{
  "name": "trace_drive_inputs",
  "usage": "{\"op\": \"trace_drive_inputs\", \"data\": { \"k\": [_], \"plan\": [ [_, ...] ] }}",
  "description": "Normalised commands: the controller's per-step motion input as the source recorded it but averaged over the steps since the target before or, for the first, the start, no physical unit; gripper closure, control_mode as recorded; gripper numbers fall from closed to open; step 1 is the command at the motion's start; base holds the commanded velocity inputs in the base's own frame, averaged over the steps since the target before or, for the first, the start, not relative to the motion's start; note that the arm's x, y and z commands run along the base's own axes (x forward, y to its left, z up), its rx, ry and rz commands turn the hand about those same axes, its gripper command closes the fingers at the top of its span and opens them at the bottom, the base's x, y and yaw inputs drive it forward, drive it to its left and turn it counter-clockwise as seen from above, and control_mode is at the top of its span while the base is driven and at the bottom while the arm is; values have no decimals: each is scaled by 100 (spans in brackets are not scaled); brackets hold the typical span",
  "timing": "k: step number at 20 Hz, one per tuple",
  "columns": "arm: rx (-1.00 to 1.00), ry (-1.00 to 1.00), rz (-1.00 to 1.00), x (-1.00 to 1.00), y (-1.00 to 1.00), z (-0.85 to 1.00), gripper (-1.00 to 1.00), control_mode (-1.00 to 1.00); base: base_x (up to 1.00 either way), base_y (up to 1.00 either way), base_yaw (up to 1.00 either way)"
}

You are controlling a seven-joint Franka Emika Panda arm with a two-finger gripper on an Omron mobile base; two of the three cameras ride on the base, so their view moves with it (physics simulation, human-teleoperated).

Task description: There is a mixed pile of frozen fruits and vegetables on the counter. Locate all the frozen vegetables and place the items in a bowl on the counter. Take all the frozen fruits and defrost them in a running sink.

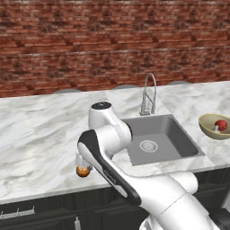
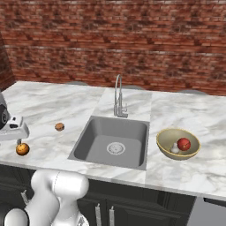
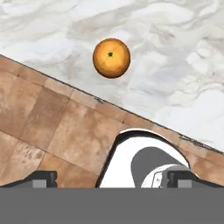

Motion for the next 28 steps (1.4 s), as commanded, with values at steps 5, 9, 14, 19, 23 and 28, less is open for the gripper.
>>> {"op": "trace_drive_inputs", "data": {
  "k": [5, 9, 14, 19, 23, 28],
  "plan": [
    [-2, 7, 8, 77, 69, -65, -100, -100, 0, 0, 0],
    [-3, 5, -4, 87, 27, -35, -100, -100, 0, 0, 0],
    [-9, 5, -7, 67, 19, -14, -100, -100, 0, 0, 0],
    [-9, 3, -9, 51, 29, -30, -100, -100, 0, 0, 0],
    [-7, 6, -4, 10, 16, -22, -100, -100, 0, 0, 0],
    [0, 1, -3, -26, -18, -7, -100, -100, 0, 0, 0]
  ]
}}
